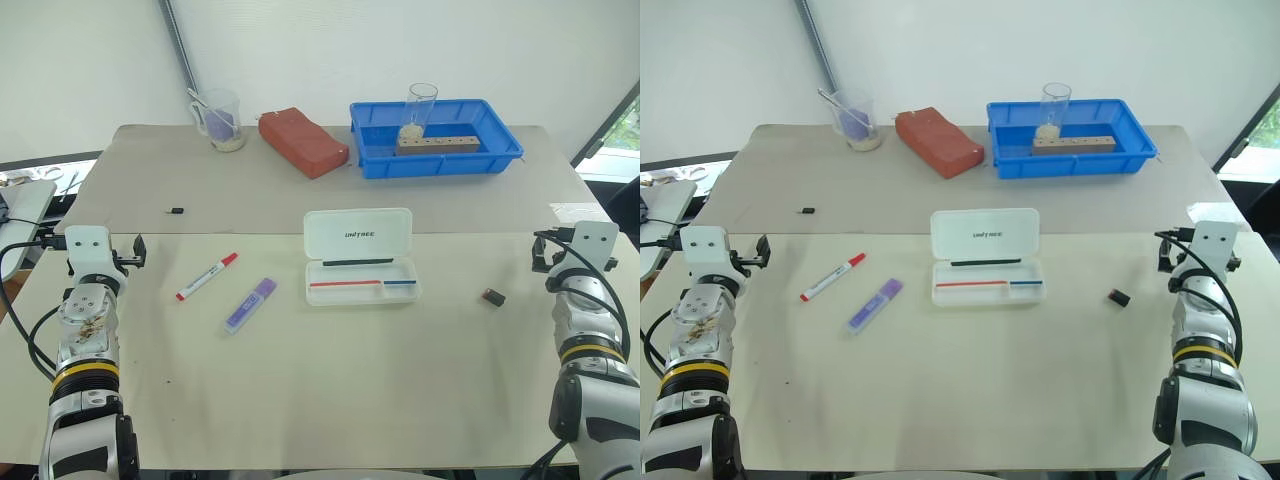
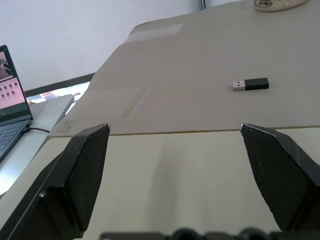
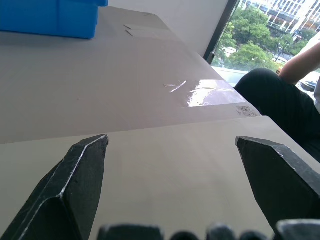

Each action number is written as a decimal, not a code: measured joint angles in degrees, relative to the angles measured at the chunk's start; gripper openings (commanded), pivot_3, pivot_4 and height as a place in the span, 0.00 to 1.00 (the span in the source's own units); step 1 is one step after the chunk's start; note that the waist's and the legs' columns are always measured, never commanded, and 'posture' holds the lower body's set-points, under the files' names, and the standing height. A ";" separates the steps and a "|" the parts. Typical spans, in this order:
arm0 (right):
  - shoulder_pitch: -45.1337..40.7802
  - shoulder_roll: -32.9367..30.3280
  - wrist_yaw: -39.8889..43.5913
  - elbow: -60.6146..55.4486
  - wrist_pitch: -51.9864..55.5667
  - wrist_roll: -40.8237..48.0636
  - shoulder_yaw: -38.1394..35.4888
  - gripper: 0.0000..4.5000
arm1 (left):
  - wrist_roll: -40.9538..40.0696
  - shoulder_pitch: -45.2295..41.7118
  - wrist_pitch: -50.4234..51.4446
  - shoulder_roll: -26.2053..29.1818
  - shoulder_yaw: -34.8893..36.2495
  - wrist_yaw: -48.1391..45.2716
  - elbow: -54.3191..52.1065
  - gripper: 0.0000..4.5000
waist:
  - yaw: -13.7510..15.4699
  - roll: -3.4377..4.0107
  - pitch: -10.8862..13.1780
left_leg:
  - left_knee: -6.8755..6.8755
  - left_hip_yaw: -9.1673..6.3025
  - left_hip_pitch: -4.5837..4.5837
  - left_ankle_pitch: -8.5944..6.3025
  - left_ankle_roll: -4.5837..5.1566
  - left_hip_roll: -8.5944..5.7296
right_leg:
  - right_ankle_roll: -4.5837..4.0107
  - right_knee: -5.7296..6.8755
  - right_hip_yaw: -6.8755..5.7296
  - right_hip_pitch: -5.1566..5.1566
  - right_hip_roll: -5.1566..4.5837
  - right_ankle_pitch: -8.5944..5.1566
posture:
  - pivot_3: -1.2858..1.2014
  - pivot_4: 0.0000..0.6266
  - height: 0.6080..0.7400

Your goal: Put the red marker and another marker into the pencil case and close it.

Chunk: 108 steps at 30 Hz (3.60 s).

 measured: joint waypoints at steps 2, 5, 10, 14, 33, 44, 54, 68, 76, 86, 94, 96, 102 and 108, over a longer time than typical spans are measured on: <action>0.00 0.00 0.01 0.00 0.00 0.00 0.00 1.00 | -0.02 0.07 0.01 0.00 0.00 -0.12 -0.10 0.98 | 0.00 0.00 0.00 | 0.00 0.00 0.00 0.00 0.00 0.00 | 0.00 0.00 0.00 0.00 0.00 0.00 | 0.52 0.24 1.00; 0.00 0.00 0.03 -0.01 0.02 0.00 0.00 1.00 | -0.11 0.83 0.10 0.00 0.01 -0.64 -1.14 0.98 | -0.04 0.00 0.00 | 0.00 0.00 0.00 0.00 0.00 0.00 | 0.00 0.00 0.00 0.00 0.00 0.00 | 0.52 0.24 1.00; -0.01 0.00 0.35 -0.10 0.03 -0.08 0.11 1.00 | -0.40 1.54 1.87 0.09 0.04 -2.01 -3.75 0.98 | 0.02 0.00 0.00 | 0.00 0.00 -0.01 0.00 0.00 0.00 | 0.00 0.00 0.00 0.00 0.00 0.00 | 0.52 0.24 1.00; -0.01 -0.25 4.01 -1.58 0.37 -0.25 0.93 1.00 | -3.60 2.56 5.11 1.46 0.03 -8.15 -9.52 0.98 | -0.09 0.01 0.02 | -0.01 0.00 -0.02 0.01 -0.01 0.00 | 0.00 0.00 0.00 -0.01 0.01 0.00 | 0.52 0.24 1.00; 24.48 -12.39 47.57 -76.67 40.60 24.76 7.31 1.00 | -13.23 -9.17 27.32 8.54 -27.72 -48.92 -45.84 0.98 | 2.62 0.22 0.09 | 0.28 -0.38 -0.42 -0.03 0.14 0.03 | -0.03 -0.08 -0.35 -0.07 0.04 0.01 | 0.52 0.24 1.00; 34.30 -12.38 42.25 -96.00 52.42 29.67 6.10 1.00 | -1.90 -13.62 22.43 -3.80 -45.73 -53.30 -37.13 0.98 | 2.56 0.16 0.12 | 0.75 -1.54 -1.10 -0.24 0.61 -0.41 | -0.06 -0.12 -0.58 -0.22 0.17 0.02 | 0.52 0.24 1.00; 38.08 -12.54 38.69 -104.02 56.46 31.47 4.47 1.00 | 7.61 -13.37 13.32 -7.43 -51.13 -52.92 -28.68 0.98 | 2.71 0.22 0.09 | 0.83 -2.68 -1.25 -0.28 0.71 -1.09 | -0.01 -0.12 -0.61 -0.20 0.08 0.01 | 0.52 0.24 1.00; 33.53 -13.73 38.90 -103.21 56.27 29.55 7.15 1.00 | 10.97 -12.37 10.73 -9.63 -50.39 -50.64 -24.43 0.01 | 2.67 0.23 0.08 | 0.85 -3.04 -1.26 -0.28 0.76 -1.26 | 0.01 -0.08 -0.65 -0.17 0.10 -0.01 | 0.52 0.24 1.00; 30.50 -14.67 40.97 -101.83 56.36 29.46 7.45 1.00 | 10.70 -9.67 12.03 -5.81 -49.77 -54.33 -30.54 0.01 | 2.39 0.27 0.06 | 0.82 -3.06 -1.25 -0.31 0.82 -1.26 | 0.01 -0.06 -0.62 -0.18 0.12 -0.01 | 0.52 0.24 1.00; 31.48 -16.90 43.86 -101.91 56.86 31.45 7.49 1.00 | 10.30 -3.55 16.36 -1.31 -49.73 -56.89 -42.16 0.01 | 2.84 0.26 0.06 | 0.90 -3.07 -1.26 -0.31 0.84 -1.27 | 0.00 -0.05 -0.65 -0.11 0.08 -0.01 | 0.52 0.24 1.00; 31.19 -16.94 44.30 -101.42 56.84 31.40 7.92 1.00 | 9.97 -2.74 18.75 -0.23 -49.88 -57.70 -47.21 0.80 | 2.71 0.26 0.07 | 0.89 -3.09 -1.26 -0.31 0.85 -1.27 | 0.00 -0.05 -0.64 -0.12 0.10 -0.02 | 0.52 0.24 1.00; 30.61 -17.23 45.06 -100.61 56.83 31.35 8.22 1.00 | 8.84 -2.76 20.73 0.87 -48.93 -58.44 -50.36 0.99 | 2.67 0.25 0.07 | 0.89 -3.09 -1.26 -0.31 0.85 -1.26 | 0.00 -0.04 -0.64 -0.13 0.11 -0.02 | 0.52 0.24 1.00; 27.81 -17.67 46.37 -98.17 56.76 31.37 9.30 1.00 | 0.97 -5.54 30.30 4.73 -42.38 -61.11 -60.98 0.99 | 2.64 0.25 0.07 | 0.89 -3.09 -1.24 -0.31 0.85 -1.27 | 0.03 -0.04 -0.64 -0.13 0.11 -0.03 | 0.52 0.24 1.00; 22.80 -16.50 46.58 -96.88 56.78 31.69 10.70 1.00 | -6.70 -12.83 40.88 4.31 -31.77 -56.83 -55.41 0.99 | 2.78 0.24 0.08 | 0.91 -3.17 -1.22 -0.28 0.90 -1.28 | 0.37 0.01 -0.69 -0.13 0.14 -0.23 | 0.52 0.24 1.00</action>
